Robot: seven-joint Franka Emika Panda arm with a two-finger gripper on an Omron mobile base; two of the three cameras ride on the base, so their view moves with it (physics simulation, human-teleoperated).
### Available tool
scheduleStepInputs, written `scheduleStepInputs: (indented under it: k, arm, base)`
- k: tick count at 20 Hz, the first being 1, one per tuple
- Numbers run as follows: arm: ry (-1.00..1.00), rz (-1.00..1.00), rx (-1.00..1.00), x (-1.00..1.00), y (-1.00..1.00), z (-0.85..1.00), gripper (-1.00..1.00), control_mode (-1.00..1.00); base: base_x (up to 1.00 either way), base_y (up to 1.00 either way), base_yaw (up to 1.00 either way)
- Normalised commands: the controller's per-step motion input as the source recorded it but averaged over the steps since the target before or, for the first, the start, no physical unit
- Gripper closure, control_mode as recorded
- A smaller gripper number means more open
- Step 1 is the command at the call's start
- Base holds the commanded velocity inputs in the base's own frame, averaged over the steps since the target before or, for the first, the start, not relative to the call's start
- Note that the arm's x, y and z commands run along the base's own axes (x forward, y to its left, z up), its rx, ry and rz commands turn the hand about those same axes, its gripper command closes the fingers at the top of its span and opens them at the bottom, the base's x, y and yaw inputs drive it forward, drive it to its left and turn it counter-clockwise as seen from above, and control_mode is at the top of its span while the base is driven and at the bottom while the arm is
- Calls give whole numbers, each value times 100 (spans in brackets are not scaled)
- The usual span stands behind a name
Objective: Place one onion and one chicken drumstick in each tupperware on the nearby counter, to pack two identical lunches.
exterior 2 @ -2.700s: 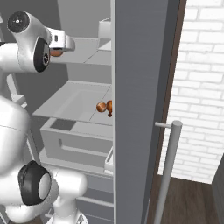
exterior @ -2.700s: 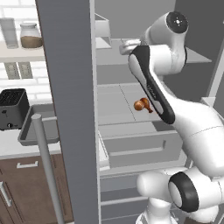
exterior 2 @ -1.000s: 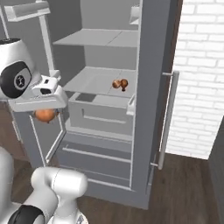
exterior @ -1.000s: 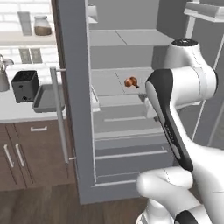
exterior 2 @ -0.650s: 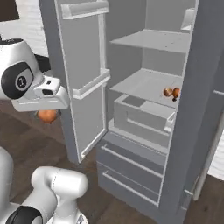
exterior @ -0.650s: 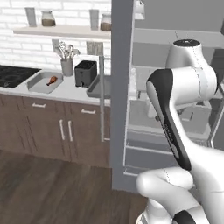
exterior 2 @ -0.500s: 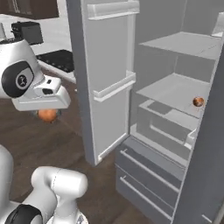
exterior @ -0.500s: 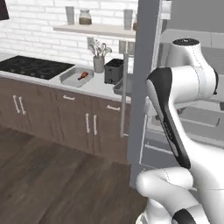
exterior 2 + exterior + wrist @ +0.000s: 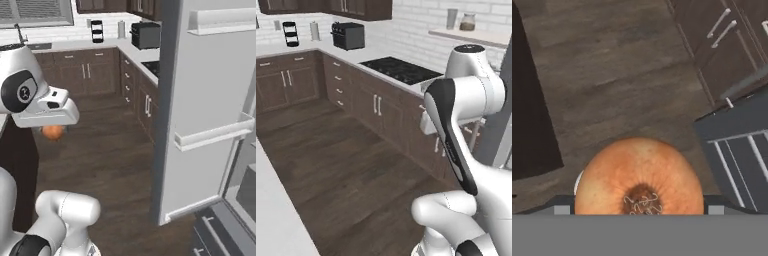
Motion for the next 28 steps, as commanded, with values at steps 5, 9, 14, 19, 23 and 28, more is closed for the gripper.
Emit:
scheduleStepInputs:
  k: [5,9,14,19,23,28]
  arm:
    - [0,0,0,0,0,0,100,100]
    - [0,0,0,0,0,0,100,100]
    - [0,0,0,0,0,0,100,100]
    - [0,0,0,0,0,0,100,100]
    - [0,0,0,0,0,0,100,100]
    - [0,0,0,0,0,0,100,100]
  base:
    - [99,-2,50]
    - [100,3,47]
    - [100,27,31]
    - [100,-31,12]
    - [100,-54,-28]
    - [68,-28,-68]
